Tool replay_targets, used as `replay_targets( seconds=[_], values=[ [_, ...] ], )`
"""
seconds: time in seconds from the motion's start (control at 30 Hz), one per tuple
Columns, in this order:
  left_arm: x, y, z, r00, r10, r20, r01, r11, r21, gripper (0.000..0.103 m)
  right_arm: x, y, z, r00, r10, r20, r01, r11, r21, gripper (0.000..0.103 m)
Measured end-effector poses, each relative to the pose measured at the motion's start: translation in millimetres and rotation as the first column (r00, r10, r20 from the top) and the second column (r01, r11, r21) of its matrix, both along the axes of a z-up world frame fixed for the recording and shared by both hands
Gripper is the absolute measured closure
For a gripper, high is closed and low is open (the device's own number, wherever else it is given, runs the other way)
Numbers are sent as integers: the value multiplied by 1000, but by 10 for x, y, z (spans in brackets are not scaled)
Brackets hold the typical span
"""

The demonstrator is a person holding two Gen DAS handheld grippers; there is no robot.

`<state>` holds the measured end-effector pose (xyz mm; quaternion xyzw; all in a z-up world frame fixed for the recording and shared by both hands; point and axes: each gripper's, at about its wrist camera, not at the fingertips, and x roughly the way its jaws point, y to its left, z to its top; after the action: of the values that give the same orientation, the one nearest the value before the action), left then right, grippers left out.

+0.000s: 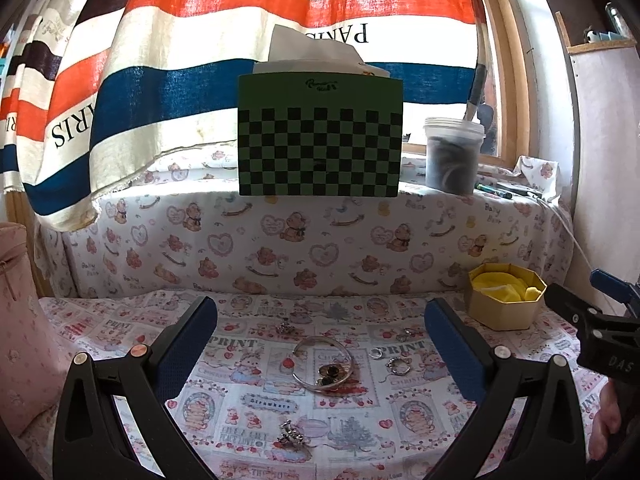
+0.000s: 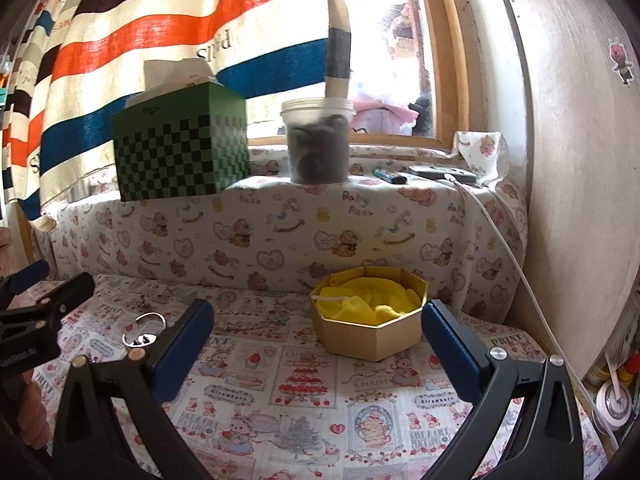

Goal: Organize jewelry
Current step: 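Move the left tool down over the silver bangle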

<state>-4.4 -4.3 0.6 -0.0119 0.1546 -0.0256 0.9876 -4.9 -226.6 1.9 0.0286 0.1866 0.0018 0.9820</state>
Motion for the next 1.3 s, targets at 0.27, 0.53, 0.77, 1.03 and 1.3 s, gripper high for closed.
replay_targets(
  seconds=[0.27,0.53,0.77,1.03,1.3],
  values=[
    [20,24,-4,1000,28,1,-28,999,17,0,38,-85,-20,999,-32,-31,33,999,28,0],
    [271,267,68,992,-10,-129,7,1000,-29,0,51,-107,-37,998,-23,-58,25,999,30,0],
    [707,694,-78,937,-63,-344,15,990,-142,1,58,-78,-31,998,-2,-57,3,1000,22,0],
    [846,655,-369,826,-160,-541,45,975,-219,50,61,-114,-31,998,-39,-58,40,999,28,0],
    [753,397,-221,875,-266,-404,212,962,-174,49,95,-227,-65,993,-82,-84,89,991,96,0]
  ],
)
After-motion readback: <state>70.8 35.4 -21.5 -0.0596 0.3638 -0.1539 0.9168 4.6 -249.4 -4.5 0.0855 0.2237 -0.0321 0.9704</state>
